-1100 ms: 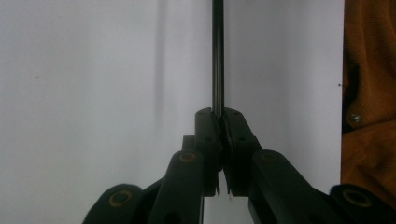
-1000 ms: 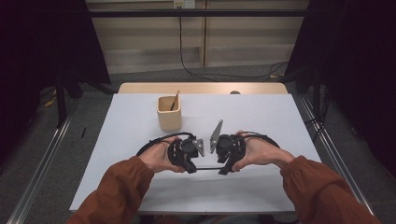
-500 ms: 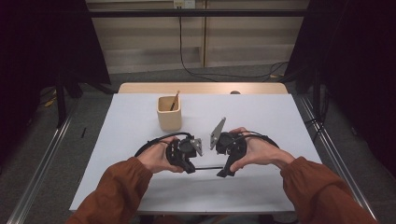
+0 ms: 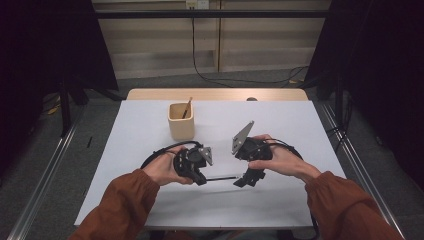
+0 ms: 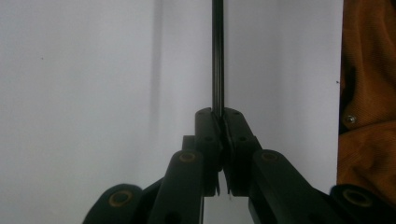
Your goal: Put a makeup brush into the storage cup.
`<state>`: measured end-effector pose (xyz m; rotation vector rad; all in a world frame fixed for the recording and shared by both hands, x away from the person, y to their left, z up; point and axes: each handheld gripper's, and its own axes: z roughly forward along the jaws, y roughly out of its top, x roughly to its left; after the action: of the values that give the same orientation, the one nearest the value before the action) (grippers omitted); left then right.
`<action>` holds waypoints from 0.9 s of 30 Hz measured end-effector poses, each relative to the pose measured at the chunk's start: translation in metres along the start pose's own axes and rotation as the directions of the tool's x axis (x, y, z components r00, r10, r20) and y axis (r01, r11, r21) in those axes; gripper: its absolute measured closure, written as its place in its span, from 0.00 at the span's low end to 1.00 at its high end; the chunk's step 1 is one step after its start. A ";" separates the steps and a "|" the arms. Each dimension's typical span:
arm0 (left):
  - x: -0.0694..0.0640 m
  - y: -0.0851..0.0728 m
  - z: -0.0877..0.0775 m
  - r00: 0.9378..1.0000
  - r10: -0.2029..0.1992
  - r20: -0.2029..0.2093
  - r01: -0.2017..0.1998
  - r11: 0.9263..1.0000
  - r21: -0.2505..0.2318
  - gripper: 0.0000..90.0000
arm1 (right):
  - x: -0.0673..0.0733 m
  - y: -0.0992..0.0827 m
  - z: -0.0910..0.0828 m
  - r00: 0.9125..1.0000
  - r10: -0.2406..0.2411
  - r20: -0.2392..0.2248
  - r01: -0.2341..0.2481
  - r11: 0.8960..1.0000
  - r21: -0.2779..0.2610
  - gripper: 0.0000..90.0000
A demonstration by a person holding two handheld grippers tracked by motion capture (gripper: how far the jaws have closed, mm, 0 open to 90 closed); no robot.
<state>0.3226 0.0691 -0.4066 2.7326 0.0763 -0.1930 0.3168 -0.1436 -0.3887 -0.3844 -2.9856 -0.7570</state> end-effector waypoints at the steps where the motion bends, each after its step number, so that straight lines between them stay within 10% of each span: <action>1: 0.000 -0.001 -0.001 1.000 -0.001 0.007 0.001 1.000 -0.001 0.96 | -0.001 -0.001 -0.002 1.000 0.007 0.005 -0.007 1.000 -0.014 0.06; 27: 0.003 -0.036 -0.014 0.997 -0.083 -0.003 0.082 0.989 -0.125 0.96 | 0.004 -0.044 -0.018 0.993 0.115 0.010 -0.110 0.969 -0.222 0.05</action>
<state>0.3245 0.1072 -0.4083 2.6074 0.1979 -0.1940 0.3013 -0.1887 -0.3929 -0.5693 -2.8769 -1.0829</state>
